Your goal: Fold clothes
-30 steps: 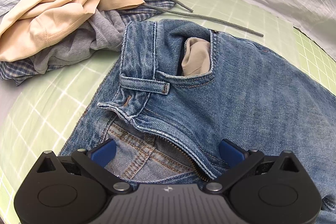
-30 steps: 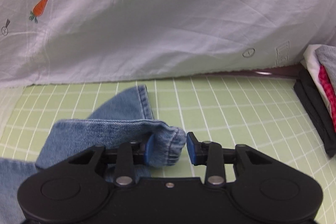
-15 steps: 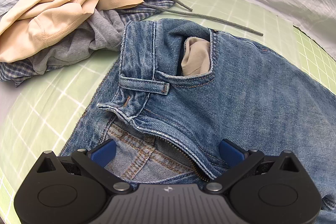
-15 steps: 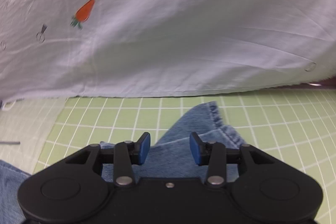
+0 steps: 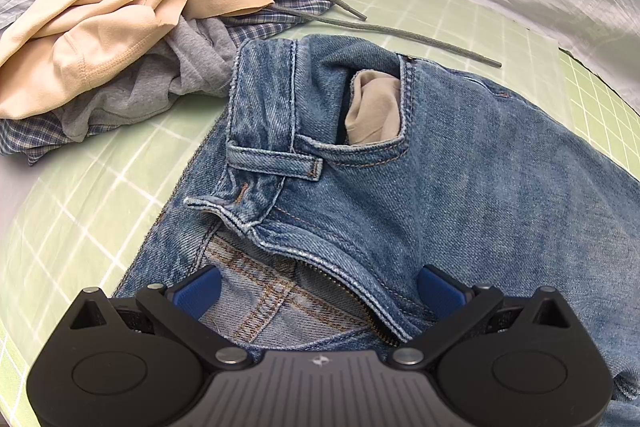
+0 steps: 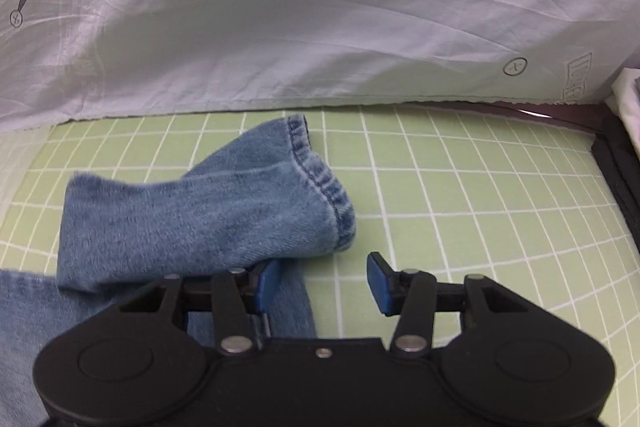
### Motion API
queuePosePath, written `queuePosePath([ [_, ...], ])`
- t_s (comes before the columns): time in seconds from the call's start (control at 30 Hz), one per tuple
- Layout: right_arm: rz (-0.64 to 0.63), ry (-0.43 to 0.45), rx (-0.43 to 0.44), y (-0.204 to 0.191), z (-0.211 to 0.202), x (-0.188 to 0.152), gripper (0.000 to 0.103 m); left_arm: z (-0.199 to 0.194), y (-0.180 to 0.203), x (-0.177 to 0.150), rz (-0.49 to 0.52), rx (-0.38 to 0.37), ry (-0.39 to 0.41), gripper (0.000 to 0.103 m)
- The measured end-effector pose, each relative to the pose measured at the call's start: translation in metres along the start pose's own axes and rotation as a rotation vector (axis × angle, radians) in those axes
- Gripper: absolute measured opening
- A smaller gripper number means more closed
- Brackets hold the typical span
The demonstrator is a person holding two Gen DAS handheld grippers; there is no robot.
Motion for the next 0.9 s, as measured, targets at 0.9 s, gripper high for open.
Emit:
queuePosePath([
  [0.9,0.112,0.047,0.17,-0.003,0.019,0.018,0.061,0.001,0.002,0.002,0.0,-0.002,-0.006,0.103],
])
Point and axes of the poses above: each gripper's, at about its wrist camera, not at the fingertips, and z roughly the way its jaws point, y to its right, x to its top, the point moved 1 cm from there along z, roughly the way its jaws point, and after that the axes turned 5 degrees about x, right-handed, at the moved point
